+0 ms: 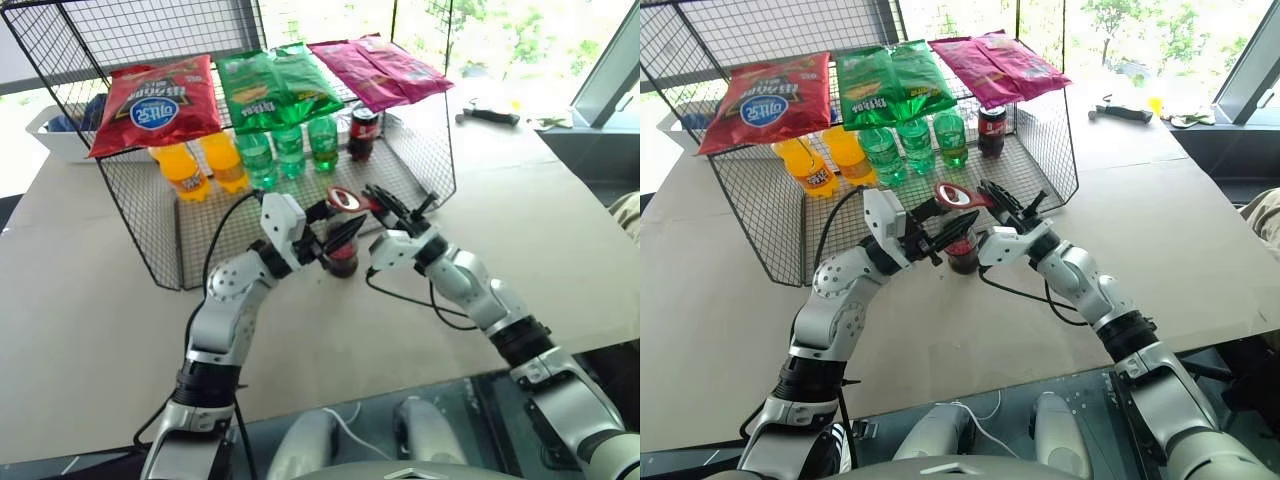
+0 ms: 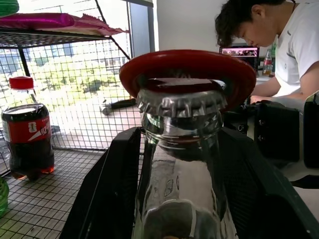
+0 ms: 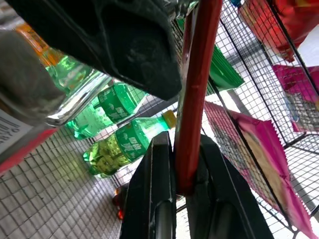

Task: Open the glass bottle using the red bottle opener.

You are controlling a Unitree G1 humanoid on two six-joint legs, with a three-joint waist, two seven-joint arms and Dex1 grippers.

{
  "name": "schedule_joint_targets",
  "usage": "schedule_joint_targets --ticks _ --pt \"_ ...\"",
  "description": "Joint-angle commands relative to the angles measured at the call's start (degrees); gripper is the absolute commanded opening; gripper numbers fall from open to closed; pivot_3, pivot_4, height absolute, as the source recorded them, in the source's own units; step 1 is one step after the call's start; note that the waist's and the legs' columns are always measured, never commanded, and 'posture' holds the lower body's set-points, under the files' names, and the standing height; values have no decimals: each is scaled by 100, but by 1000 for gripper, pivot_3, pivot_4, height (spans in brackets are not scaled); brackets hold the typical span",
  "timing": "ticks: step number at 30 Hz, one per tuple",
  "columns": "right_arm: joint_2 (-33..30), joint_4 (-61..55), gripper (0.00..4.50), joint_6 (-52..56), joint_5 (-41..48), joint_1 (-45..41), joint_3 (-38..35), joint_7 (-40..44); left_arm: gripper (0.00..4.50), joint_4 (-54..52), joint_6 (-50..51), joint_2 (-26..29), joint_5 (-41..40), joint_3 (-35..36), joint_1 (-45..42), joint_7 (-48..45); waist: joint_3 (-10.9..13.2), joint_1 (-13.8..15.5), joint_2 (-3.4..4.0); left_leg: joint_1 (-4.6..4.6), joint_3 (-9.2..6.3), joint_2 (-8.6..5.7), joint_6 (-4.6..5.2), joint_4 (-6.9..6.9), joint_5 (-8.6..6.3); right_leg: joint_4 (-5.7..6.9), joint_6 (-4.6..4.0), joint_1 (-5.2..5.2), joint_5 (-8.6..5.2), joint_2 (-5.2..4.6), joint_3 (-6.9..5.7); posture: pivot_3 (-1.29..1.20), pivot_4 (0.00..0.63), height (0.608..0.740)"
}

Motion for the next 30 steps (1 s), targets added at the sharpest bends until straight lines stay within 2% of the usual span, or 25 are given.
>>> schedule_joint_targets --ticks 1,5,10,17,30 --pt "67 369 0 -458 -474 -144 542 -55 2299 38 100 7 55 -96 10 11 0 -6 0 0 1 0 0 0 0 0 0 0 0 0 1 0 150 740" --pt "-208 347 0 -420 -761 -323 503 -71 2299 44 116 -8 62 -98 -2 22 -1 -6 1 2 4 0 0 1 0 1 0 1 0 0 4 0 150 740" --pt "-580 241 0 -466 -541 -455 257 185 2299 103 103 -17 69 -102 18 12 -2 -7 1 4 3 0 0 1 0 2 0 3 0 1 4 0 150 740" --pt "-1093 25 0 -529 -722 -812 89 253 2299 230 70 -76 89 -120 -64 19 -2 21 1 2 3 -1 0 -1 0 -1 0 3 0 -1 4 0 150 740" --pt "-1725 273 0 -563 -1597 -1684 28 -418 2299 389 -2 -126 110 -142 -104 -15 5 62 1 -6 -3 -11 1 1 0 -5 0 2 0 -6 1 0 150 740"
